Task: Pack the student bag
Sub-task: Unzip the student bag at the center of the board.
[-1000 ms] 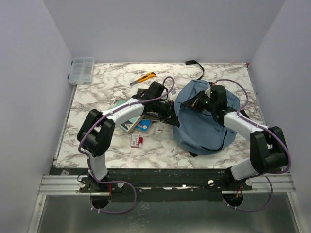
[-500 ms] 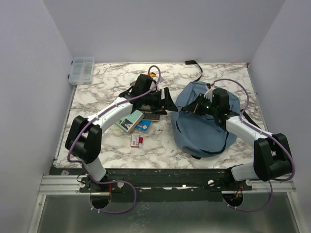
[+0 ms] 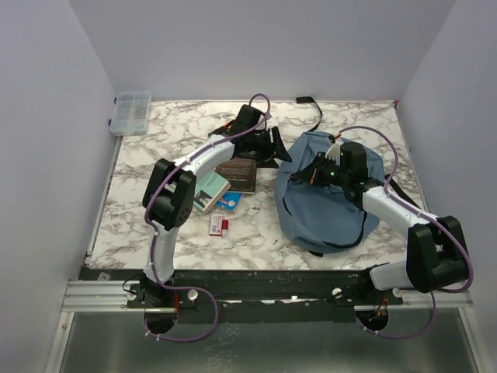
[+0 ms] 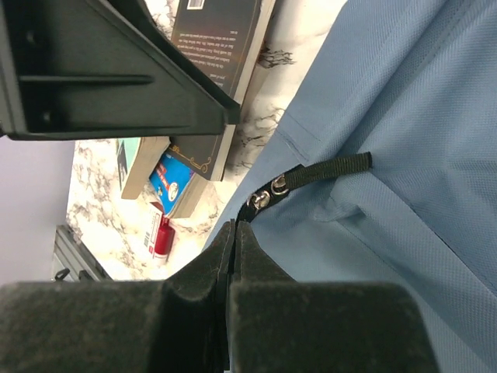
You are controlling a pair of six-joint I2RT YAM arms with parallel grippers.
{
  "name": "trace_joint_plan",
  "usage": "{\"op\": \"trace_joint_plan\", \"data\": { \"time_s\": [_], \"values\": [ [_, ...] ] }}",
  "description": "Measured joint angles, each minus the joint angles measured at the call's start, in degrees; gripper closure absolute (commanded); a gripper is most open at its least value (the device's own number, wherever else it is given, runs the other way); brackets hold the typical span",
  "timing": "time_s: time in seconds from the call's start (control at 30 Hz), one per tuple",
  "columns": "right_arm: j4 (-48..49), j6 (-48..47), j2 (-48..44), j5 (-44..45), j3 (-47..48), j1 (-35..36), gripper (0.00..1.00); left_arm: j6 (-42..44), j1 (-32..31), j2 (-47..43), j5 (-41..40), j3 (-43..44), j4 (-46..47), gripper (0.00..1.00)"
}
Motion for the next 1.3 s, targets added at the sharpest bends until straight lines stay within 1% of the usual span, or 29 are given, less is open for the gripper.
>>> {"op": "trace_joint_plan", "data": {
  "time_s": [0.07, 0.13, 0.3, 0.4, 0.57, 0.7, 0.73, 0.8, 0.9, 1.1, 1.13, 1.17, 1.23, 1.3],
  "values": [
    [0.02, -0.22, -0.15, -0.59, 0.0, 0.0, 0.99, 0.35, -0.52, 0.76, -0.07, 1.03, -0.79, 0.46],
    [0.02, -0.28, -0.15, -1.09, 0.0, 0.07, 1.0, 0.61, -1.2, 1.68, -0.04, 2.05, -1.22, 0.54],
    [0.0, -0.48, -0.17, -1.57, 0.0, 0.98, 0.99, 1.16, -3.19, 4.55, 0.0, 3.91, -1.36, 0.63],
    [-0.09, -0.81, -0.31, -1.62, 0.0, 1.86, 0.99, 1.4, -3.89, 6.32, 0.22, 4.24, -1.44, 0.72],
    [-1.22, -1.51, -0.85, -1.6, 0.0, 3.5, 0.99, 1.75, -4.02, 7.96, 0.96, 4.94, -2.01, 0.86],
    [-3.37, -1.77, -2.23, -1.55, -0.07, 5.79, 0.99, 1.79, -3.93, 10.36, 1.95, 7.98, -2.32, 0.99],
    [-3.65, -1.77, -2.82, -1.53, -0.31, 6.36, 1.0, 1.79, -3.91, 10.88, 2.12, 8.79, -2.38, 1.0],
    [-4.7, -1.57, -5.05, -1.53, -1.53, 7.74, 0.99, 1.79, -3.91, 12.24, 2.54, 10.8, -2.34, 1.0],
    [-8.17, -1.07, -10.75, -1.49, -4.42, 9.29, 0.99, 1.75, -3.85, 13.62, 3.08, 12.72, -2.1, 1.0],
    [-15.78, -0.24, -22.1, -0.46, -8.2, 9.73, 0.99, 1.68, -2.73, 14.43, 4.04, 13.66, -2.16, 1.0],
    [-16.61, 0.0, -23.45, -0.33, -8.98, 9.81, 1.0, 1.68, -2.36, 14.43, 4.2, 13.88, -2.16, 0.96],
    [-17.29, 0.31, -24.39, -0.31, -9.81, 9.81, 1.0, 1.66, -1.95, 14.43, 4.44, 14.12, -2.12, 0.87],
    [-18.03, 0.94, -24.61, -0.2, -10.38, 9.81, 0.99, 1.66, -1.62, 14.29, 4.7, 14.16, -1.99, 0.64],
    [-17.97, 1.75, -23.87, -0.11, -10.38, 9.84, 0.99, 1.66, -1.16, 13.44, 4.76, 12.79, -1.57, 0.46]
  ]
}}
